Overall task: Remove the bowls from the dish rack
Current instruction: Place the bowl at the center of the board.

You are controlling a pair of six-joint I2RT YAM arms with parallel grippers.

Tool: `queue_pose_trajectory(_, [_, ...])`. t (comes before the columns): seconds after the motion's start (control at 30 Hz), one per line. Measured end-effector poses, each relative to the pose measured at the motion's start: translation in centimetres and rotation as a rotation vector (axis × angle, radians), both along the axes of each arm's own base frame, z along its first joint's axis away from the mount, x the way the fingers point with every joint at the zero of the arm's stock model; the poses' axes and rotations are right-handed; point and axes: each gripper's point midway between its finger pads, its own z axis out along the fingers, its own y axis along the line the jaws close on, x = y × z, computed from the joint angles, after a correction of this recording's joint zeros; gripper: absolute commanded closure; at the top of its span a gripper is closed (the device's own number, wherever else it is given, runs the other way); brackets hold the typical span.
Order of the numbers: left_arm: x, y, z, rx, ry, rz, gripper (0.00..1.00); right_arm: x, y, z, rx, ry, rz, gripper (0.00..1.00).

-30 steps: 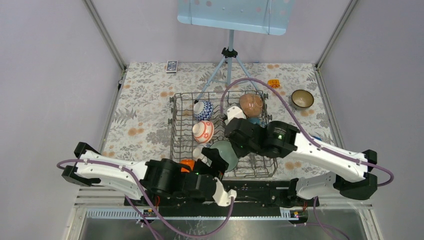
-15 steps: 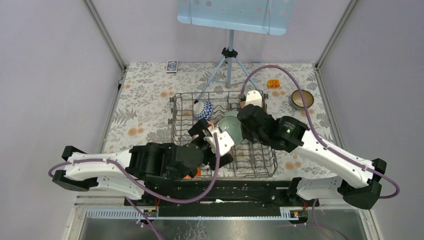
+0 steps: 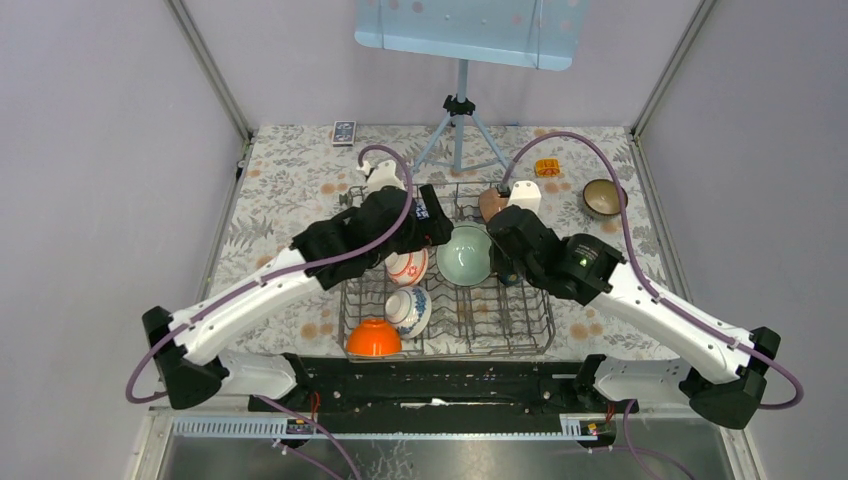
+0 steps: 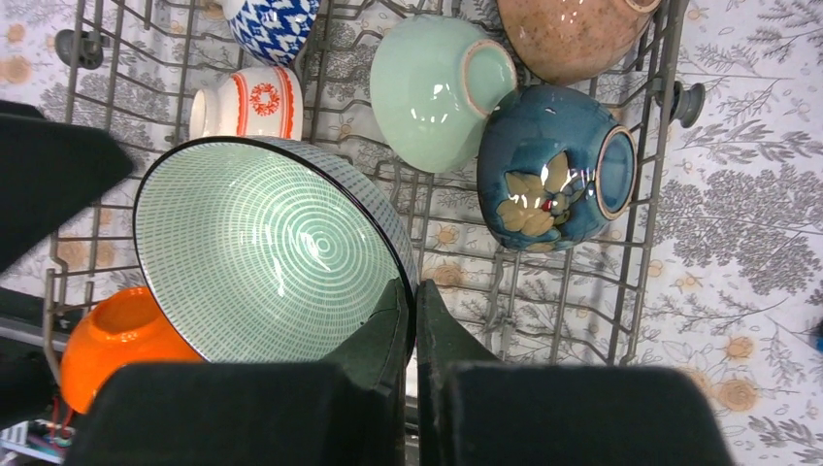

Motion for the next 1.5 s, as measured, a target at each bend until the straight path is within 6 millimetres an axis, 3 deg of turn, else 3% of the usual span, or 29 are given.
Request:
queue_pose_trajectory(0.1, [0.3,-0.3,-2.6,-0.009,0.118,0.045,0.01,-0.2,0.1,0.2,0.032,0.008,-0.014,1.00])
queue_pose_trajectory(0.2, [0.1,-0.4,-3.2,-0.039,0.170,0.084,0.03,-0.3,0.2,0.4,0.064,0.013,-0.037,1.00])
queue_pose_trajectory(0.43, [0.2,-0.5,-3.2,-0.098,0.210,0.147,0.33,-0.5,0.3,0.0,0.098,0.037,-0.068,1.00])
queue_pose_trajectory(0.53, [0.2,-0.5,-3.6,-0.107,0.219,0.157,0.40,-0.6,0.2,-0.3,0.101,0.045,-0.076,1.00])
queue_pose_trajectory(0.87, [0.0,-0.7,-3.8,-0.090,0.207,0.137,0.54,-0.7,0.3,-1.0,0.128,0.077,-0.104,1.00])
queue_pose_trajectory(1.07, [-0.6,-1.2,-3.9,-0.061,0.193,0.097,0.56,-0.6,0.3,-1.0,0.148,0.090,-0.122,1.00])
queue_pose_trajectory(1.23, [-1.4,-1.6,-5.0,-0.006,0.199,0.060,0.57,-0.2,0.6,-0.8,0.177,0.087,-0.132,1.00])
queue_pose_trajectory(1.5, [-1.9,-1.5,-6.5,0.050,0.210,0.038,0.71,0.0,0.6,-0.7,0.187,0.083,-0.140,1.00])
